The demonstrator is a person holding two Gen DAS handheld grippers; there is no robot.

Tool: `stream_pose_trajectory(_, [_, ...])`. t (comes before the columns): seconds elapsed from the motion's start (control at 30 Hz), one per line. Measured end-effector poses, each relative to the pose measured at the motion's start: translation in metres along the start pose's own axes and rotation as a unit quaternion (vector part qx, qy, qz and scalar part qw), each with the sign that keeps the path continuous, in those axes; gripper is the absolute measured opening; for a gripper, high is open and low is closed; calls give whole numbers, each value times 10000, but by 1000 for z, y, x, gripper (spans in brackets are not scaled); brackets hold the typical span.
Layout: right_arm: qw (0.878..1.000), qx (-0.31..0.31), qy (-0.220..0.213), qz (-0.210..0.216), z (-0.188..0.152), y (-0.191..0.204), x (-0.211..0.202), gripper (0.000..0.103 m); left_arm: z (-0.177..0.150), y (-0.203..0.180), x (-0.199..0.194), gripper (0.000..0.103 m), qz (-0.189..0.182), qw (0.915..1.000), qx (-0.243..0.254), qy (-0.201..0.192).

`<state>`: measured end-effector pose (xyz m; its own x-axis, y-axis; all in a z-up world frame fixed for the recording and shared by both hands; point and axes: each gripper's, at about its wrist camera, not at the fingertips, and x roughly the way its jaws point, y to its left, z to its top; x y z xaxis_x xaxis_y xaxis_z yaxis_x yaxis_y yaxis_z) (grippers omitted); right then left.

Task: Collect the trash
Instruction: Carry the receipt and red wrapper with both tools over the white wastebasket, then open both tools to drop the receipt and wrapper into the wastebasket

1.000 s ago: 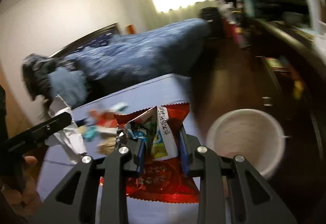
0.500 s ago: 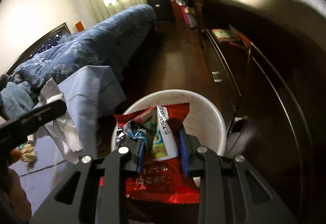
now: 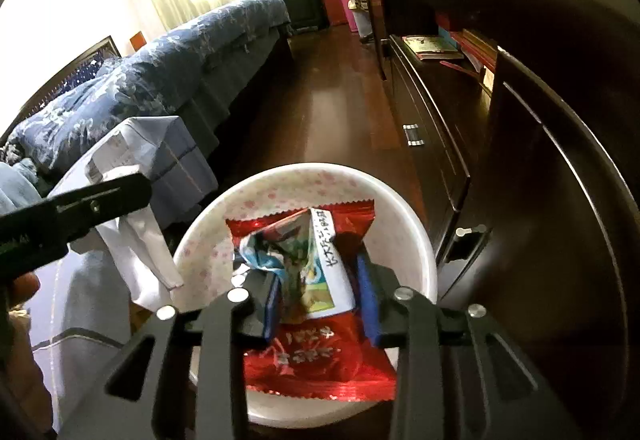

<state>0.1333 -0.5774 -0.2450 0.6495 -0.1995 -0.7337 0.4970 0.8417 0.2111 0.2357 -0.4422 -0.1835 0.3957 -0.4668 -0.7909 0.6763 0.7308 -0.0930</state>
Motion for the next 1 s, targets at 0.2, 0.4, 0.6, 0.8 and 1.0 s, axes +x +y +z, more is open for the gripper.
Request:
stream_pose_trajectory(0.2, [10000,-12,4,-79,-2,2,3,43,1,3,-2,70,122,9998,50,-125])
stream_pose_trajectory(0.4, [9999,-35,-59,-142,-1,3,0,51,2,5,-11,81,177,9994,56,-290])
stream_pose_trajectory(0.6, [9998,-38,-105,-158,-1,4,-6,57,1,6,-19,84,175,9992,65,-357])
stream_pose_trajectory(0.8, [9997,-56,-177,-162,-1,7,-16,63,-3,12,-37,84,154,9987,-45,-486])
stream_pose_trajectory(1.0, [9988,-248,-339,-241,7,17,-18,77,-6,23,-57,87,219,9975,-198,-648])
